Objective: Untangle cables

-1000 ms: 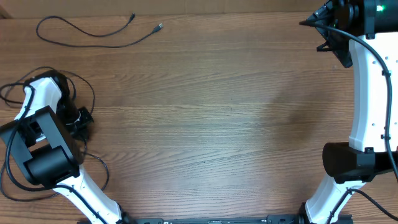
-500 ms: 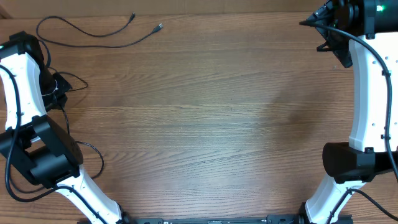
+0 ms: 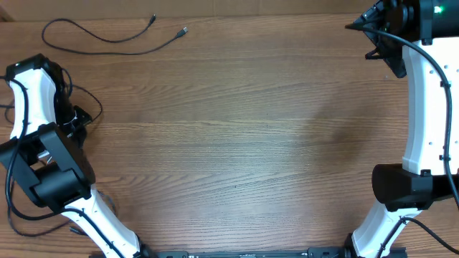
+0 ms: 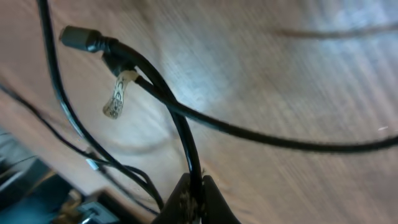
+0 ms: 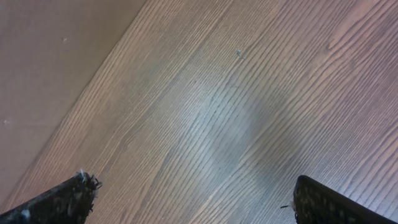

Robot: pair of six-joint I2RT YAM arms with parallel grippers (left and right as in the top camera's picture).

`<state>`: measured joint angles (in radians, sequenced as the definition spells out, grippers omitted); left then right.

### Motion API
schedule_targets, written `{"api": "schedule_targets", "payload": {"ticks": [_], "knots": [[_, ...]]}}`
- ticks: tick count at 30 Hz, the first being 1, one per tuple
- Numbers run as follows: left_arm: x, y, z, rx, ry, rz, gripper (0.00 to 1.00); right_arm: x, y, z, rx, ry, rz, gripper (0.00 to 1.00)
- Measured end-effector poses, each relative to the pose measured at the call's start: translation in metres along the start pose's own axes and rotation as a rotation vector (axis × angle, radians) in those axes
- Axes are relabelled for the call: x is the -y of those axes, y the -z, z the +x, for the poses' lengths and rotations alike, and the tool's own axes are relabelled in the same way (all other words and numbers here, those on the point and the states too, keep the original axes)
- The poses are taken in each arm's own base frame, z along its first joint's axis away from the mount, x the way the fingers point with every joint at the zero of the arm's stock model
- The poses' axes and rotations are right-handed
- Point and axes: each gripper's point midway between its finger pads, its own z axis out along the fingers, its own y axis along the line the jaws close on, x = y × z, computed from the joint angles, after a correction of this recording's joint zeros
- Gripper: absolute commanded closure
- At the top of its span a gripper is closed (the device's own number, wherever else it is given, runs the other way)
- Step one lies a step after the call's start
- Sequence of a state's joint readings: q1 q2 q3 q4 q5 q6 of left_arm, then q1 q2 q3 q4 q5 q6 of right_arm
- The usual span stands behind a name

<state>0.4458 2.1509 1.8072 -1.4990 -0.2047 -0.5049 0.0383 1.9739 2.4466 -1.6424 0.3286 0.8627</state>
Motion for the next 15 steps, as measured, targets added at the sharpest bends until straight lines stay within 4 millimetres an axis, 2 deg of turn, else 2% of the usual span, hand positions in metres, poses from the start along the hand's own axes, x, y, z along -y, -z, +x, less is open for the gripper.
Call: {"api": "schedule_targets", "payload": {"ticks": [4,7,10,11,12,15], "knots": [[0.013,0.000,-0.011,0.013,0.049,0.109,0.96,0.000,0.000,0.000,0.000,0.000,0.000,0.00],[0.008,0.003,-0.017,0.009,0.079,0.141,0.96,0.000,0.000,0.000,0.000,0.000,0.000,0.00],[-0.003,0.021,-0.029,0.035,0.118,0.168,0.96,0.000,0.000,0.000,0.000,0.000,0.000,0.00],[-0.005,0.033,-0.036,0.057,0.136,0.205,0.96,0.000,0.000,0.000,0.001,0.000,0.000,0.00],[-0.001,0.043,-0.041,0.056,0.158,0.281,0.96,0.000,0.000,0.000,0.000,0.000,0.001,0.00],[0.019,0.057,-0.041,-0.020,0.173,0.526,0.96,0.000,0.000,0.000,0.000,0.000,0.001,0.00]]}}
